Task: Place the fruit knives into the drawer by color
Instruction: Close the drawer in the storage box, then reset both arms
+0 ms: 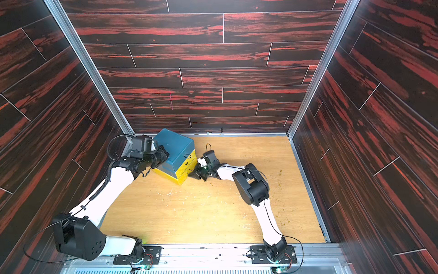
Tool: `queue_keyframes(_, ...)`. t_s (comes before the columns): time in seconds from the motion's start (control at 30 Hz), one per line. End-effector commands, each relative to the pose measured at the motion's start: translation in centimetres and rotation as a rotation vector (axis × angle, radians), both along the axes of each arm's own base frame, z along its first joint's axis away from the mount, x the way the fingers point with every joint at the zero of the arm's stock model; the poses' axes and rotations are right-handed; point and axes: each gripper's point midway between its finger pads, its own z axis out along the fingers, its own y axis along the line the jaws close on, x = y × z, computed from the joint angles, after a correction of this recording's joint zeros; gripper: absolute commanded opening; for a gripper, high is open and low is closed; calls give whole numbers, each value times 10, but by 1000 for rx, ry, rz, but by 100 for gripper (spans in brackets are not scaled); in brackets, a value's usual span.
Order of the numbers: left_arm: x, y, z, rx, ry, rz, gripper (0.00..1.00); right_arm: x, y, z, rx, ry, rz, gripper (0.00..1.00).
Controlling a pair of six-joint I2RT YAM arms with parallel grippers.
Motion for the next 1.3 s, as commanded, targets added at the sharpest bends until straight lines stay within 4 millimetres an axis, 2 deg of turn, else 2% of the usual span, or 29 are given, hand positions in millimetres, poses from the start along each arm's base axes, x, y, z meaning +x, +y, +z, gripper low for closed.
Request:
queue_keyframes(0.0, -15, 9, -4, 62, 64, 3, 0, -4, -19, 38, -25, -150, 16, 0)
queue_keyframes(0.1, -11, 14, 23, 90, -6, 11, 0, -16, -44, 51, -53, -247, 39, 0)
queue_keyframes(0.17, -11, 19, 42, 112, -63, 23, 0, -26, -66, 54, -88, -293, 44, 4)
queue_keyframes(0.2, -11, 22, 50, 124, -87, 30, 4, -28, -75, 57, -105, -312, 42, 8)
queue_keyframes(0.23, -13, 25, 60, 136, -116, 38, 14, -31, -87, 58, -133, -332, 35, 15)
queue_keyframes(0.3, -17, 32, 74, 165, -164, 58, 36, -33, -108, 64, -203, -383, 23, 43)
queue_keyframes(0.37, -22, 42, 86, 206, -204, 84, 62, -30, -133, 72, -310, -455, -10, 62)
queue_keyframes(0.43, -28, 54, 92, 249, -227, 123, 84, -29, -148, 86, -380, -534, -14, 73)
queue_keyframes(0.5, -35, 67, 96, 297, -241, 169, 98, -29, -160, 100, -431, -603, -29, 82)
queue_keyframes(0.57, -42, 80, 96, 342, -248, 219, 100, -29, -175, 112, -482, -666, -61, 93)
queue_keyframes(0.7, -54, 103, 86, 435, -256, 295, 100, -25, -208, 130, -589, -783, -174, 95)
queue_keyframes(0.87, -71, 133, 58, 581, -277, 404, 100, -23, -242, 147, -708, -937, -268, 97)
queue_keyframes(0.93, -78, 145, 44, 640, -289, 452, 100, -22, -257, 151, -778, -980, -296, 97)
queue_keyframes(1.1, -88, 160, 12, 774, -377, 498, 100, -20, -309, 145, -983, -973, -426, 98)
queue_keyframes(1.27, -90, 168, -14, 884, -378, 496, 100, -24, -344, 142, -1045, -977, -512, 98)
